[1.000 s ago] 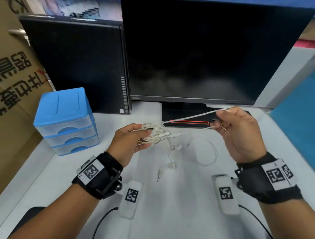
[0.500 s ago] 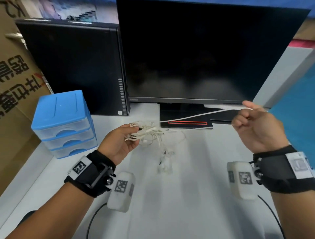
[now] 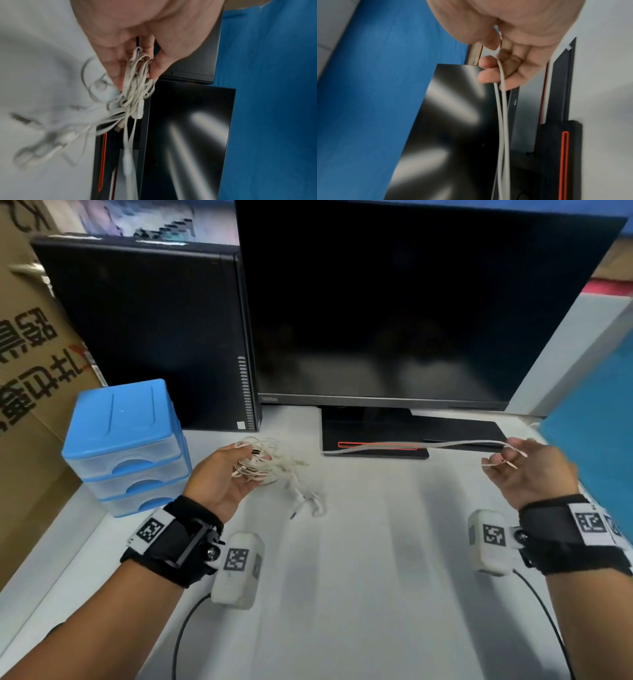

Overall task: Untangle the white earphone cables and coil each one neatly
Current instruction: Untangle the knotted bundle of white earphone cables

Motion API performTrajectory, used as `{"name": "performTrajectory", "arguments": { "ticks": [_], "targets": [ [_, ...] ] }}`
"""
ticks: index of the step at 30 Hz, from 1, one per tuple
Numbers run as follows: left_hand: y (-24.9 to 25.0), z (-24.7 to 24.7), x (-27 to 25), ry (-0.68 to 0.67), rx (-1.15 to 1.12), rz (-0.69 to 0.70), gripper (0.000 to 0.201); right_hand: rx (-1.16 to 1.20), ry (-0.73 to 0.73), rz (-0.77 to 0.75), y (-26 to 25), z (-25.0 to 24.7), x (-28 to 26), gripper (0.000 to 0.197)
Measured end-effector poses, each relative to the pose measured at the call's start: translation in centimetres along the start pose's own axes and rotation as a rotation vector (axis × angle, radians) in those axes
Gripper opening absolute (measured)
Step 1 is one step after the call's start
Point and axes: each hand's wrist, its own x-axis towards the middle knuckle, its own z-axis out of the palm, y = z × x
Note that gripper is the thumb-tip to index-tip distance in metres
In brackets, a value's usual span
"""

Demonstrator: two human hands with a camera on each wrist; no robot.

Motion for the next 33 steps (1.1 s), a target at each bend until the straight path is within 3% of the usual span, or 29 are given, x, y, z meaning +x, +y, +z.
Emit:
{"name": "performTrajectory", "arguments": {
  "ticks": [3,6,9,12,16,19,21,22,25,26,28,31,33],
  "targets": [
    [0.7,0.1,-0.2,-0.023,-0.049,0.042,0.01,-0.24,-0.006,-0.037,0.6,-0.7,0.6,0.015],
    [0.9,0.7,-0.6,-0.091,-0.022,0.092,0.01,-0.587,-0.149,-0.095,1.5,0.1,-0.5,0.007],
    [0.4,1.1,-1.1,-0.154,0.052,0.114,0.012,-0.851,-0.192,-0.137,3.0,0.7,-1.1,0.027],
    [-0.1,1.6,-1.7,-0.205,0.134,0.122,0.015,-1.051,-0.232,-0.331,4.6,1.5,-1.8,0.041],
    [-0.6,2.5,-2.6,-0.271,0.179,0.129,0.017,-0.989,-0.553,-0.58,6.6,3.8,-5.4,0.034],
    [-1.0,3.0,-3.2,-0.312,0.191,0.137,0.016,-0.886,-0.796,-0.48,7.8,5.2,-9.5,0.048],
    [-1.3,3.3,-3.6,-0.327,0.21,0.142,0.015,-0.835,-0.852,-0.361,8.6,5.5,-10.7,0.06],
    [-1.5,3.4,-3.7,-0.329,0.218,0.143,0.015,-0.829,-0.861,-0.328,8.8,5.5,-10.8,0.056],
    [-1.6,3.4,-3.7,-0.306,0.228,0.144,0.016,-0.805,-0.905,-0.331,8.2,5.3,-10.6,0.02],
    [-1.4,3.2,-3.6,-0.287,0.219,0.143,0.017,-0.773,-0.928,-0.342,7.6,5.0,-10.3,0.017],
    [-0.8,2.7,-3.0,-0.225,0.175,0.13,0.018,-0.686,-0.909,-0.383,5.9,4.5,-9.3,0.018],
    [0.2,1.7,-2.1,-0.143,0.076,0.084,0.018,-0.531,-0.64,-0.379,3.5,4.0,-6.5,0.026],
    [0.6,1.4,-2.0,-0.123,0.045,0.062,0.021,-0.613,-0.473,-0.349,3.0,3.2,-4.4,0.029]
  ]
}}
